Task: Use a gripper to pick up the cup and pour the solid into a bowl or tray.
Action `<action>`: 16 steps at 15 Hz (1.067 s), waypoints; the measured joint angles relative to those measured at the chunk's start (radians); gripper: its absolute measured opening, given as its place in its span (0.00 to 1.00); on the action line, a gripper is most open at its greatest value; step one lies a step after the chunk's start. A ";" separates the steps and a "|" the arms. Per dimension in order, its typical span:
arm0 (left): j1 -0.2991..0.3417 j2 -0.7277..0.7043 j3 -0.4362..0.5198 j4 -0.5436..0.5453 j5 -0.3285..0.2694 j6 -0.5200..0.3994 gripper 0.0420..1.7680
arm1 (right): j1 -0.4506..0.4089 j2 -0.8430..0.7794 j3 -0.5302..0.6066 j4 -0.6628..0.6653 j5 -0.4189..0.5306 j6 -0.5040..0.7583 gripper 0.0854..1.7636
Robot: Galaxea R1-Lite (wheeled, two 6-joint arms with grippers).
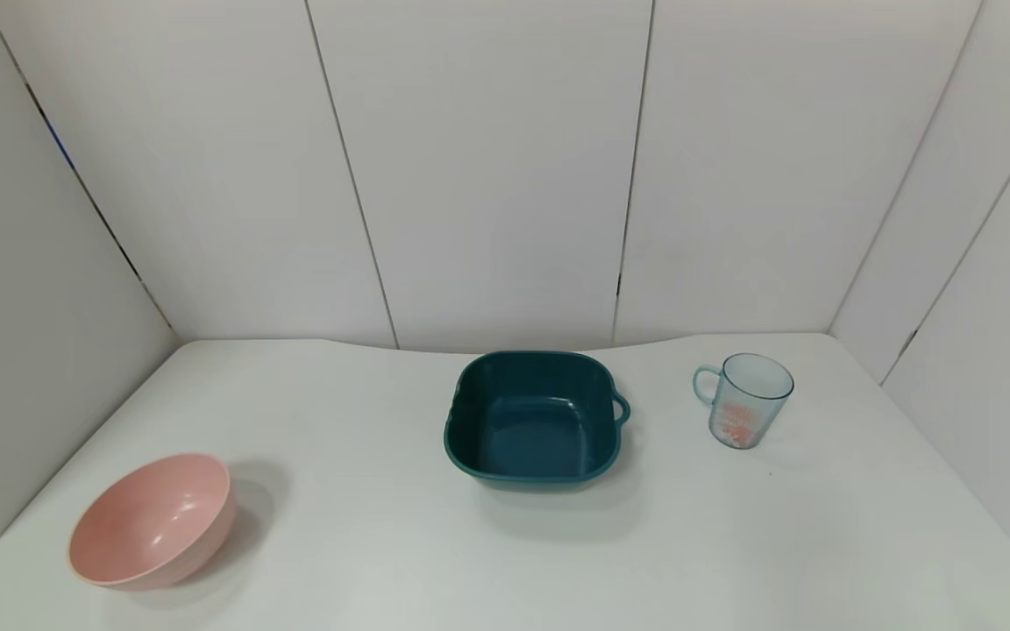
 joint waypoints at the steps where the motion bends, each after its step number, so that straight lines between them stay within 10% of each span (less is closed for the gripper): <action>1: 0.000 0.000 0.000 0.000 0.000 0.000 0.97 | -0.001 0.000 0.000 0.000 0.000 0.000 0.96; 16: 0.000 0.000 0.000 0.000 0.000 0.000 0.97 | -0.003 0.000 -0.003 0.006 -0.003 0.000 0.96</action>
